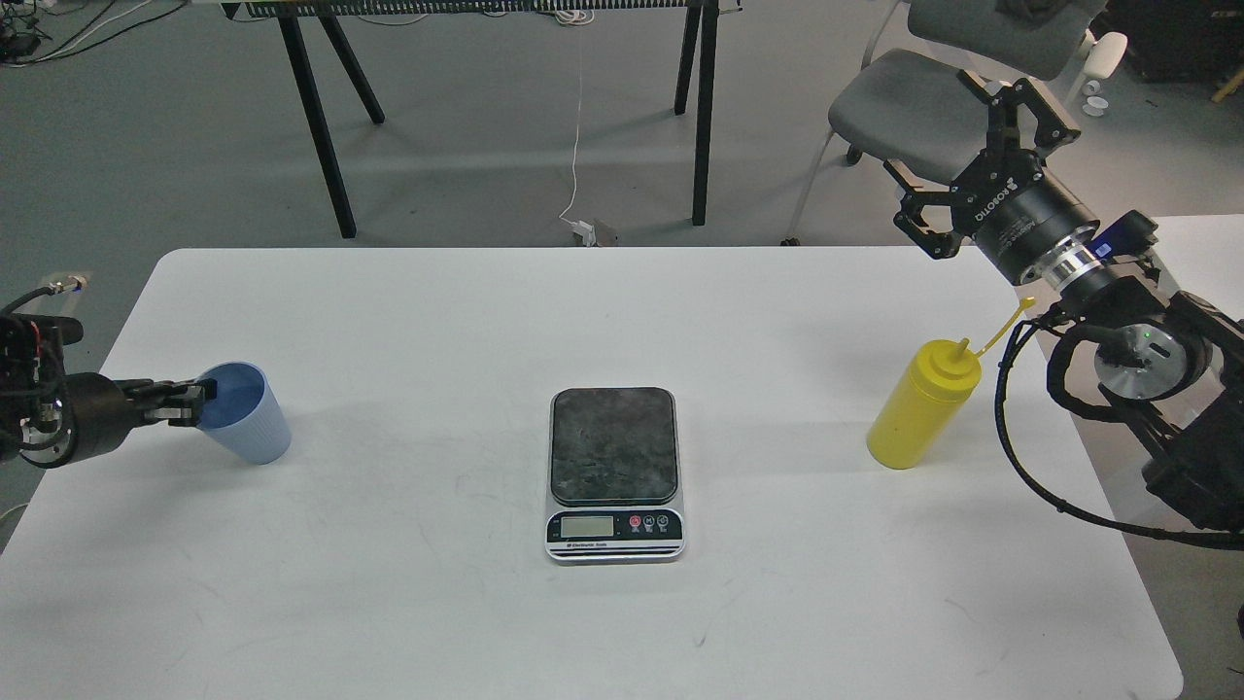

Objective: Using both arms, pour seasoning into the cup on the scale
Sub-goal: 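Carry the blue cup with the left gripper onto the scale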

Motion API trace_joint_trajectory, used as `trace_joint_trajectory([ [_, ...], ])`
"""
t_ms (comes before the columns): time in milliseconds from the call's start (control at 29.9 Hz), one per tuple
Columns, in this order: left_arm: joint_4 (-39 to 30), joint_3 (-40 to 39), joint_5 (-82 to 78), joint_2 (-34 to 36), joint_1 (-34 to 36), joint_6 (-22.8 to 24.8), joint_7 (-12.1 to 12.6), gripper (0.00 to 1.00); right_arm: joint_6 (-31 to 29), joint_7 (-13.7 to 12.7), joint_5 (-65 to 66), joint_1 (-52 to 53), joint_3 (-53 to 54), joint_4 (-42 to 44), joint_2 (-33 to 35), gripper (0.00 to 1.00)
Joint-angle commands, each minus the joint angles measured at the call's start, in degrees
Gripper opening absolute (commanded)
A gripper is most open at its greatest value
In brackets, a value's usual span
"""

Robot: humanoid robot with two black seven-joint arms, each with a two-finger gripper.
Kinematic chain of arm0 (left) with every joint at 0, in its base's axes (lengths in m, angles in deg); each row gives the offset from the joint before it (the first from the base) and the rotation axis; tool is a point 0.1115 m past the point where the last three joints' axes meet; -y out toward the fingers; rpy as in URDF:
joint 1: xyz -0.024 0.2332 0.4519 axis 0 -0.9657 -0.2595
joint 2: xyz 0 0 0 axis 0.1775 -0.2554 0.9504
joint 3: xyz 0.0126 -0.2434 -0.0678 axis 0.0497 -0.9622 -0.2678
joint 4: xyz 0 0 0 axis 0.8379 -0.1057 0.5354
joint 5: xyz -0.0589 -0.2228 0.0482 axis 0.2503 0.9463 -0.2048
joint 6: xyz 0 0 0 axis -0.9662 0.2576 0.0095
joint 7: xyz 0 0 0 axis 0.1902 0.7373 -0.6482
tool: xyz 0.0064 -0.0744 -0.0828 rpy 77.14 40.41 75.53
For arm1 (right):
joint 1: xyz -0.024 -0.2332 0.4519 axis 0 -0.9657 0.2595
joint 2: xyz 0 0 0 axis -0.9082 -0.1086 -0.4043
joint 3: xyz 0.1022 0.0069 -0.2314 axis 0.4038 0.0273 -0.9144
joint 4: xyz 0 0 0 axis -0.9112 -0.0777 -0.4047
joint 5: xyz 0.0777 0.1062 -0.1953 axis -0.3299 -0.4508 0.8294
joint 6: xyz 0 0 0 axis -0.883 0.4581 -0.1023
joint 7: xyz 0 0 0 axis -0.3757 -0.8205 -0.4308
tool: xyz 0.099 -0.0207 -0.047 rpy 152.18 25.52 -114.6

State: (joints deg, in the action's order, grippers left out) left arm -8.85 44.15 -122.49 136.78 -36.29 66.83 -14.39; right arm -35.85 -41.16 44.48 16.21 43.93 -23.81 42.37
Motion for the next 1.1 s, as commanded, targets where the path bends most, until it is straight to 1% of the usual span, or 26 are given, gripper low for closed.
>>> trace_joint_trajectory([
  [0, -2.9, 0.0, -0.5, 1.0, 1.7, 0.3, 0.0, 0.04, 0.0, 0.1, 0.0, 0.0, 0.1, 0.1, 0.0, 0.99],
  [67, -4.8, -0.1, -0.7, 1.7, 3.3, 1.4, 0.0, 0.04, 0.0, 0.1, 0.0, 0.0, 0.1, 0.1, 0.0, 0.99],
  [134, -8.9, -0.3, -0.3, 3.3, 5.6, 3.8, 0.0, 0.04, 0.0, 0.1, 0.0, -0.1, 0.1, 0.2, 0.0, 0.99],
  [234, -17.3, -0.3, -0.3, 5.3, 10.2, 7.9, 0.0, 0.04, 0.0, 0.1, 0.0, -0.1, 0.4, 0.4, 0.0, 0.99],
  [301, -22.6, -0.3, -0.7, 5.6, 13.5, 9.9, 0.0, 0.04, 0.0, 0.1, 0.0, -0.1, 0.6, 0.6, 0.0, 0.99],
  [435, -29.6, -0.3, -1.8, 4.5, 19.5, 14.0, 0.0, 0.05, 0.0, 0.1, 0.0, -0.1, 0.8, 0.6, 0.0, 0.99],
  [502, -31.2, -0.2, -2.3, 2.1, 22.0, 15.8, 0.0, 0.05, 0.0, 0.2, 0.0, 0.0, 0.9, 0.5, 0.0, 0.99],
  [602, -30.9, 0.4, -4.2, -2.5, 23.9, 17.4, 0.0, 0.05, 0.0, 0.2, -0.1, 0.0, 1.0, 0.4, 0.0, 0.99],
  [736, -30.0, 0.7, -5.2, -8.6, 24.5, 17.9, 0.0, 0.05, 0.0, 0.2, -0.1, 0.0, 1.1, 0.4, 0.1, 0.99],
  [870, -26.2, 0.8, -5.1, -14.6, 24.5, 18.1, 0.0, 0.06, 0.0, 0.2, -0.1, 0.0, 1.2, 0.4, 0.2, 0.99],
  [1070, -21.5, 1.8, -5.1, -20.4, 24.9, 18.1, 0.0, 0.07, 0.0, 0.2, -0.1, 0.0, 1.2, 0.4, 0.1, 0.99],
])
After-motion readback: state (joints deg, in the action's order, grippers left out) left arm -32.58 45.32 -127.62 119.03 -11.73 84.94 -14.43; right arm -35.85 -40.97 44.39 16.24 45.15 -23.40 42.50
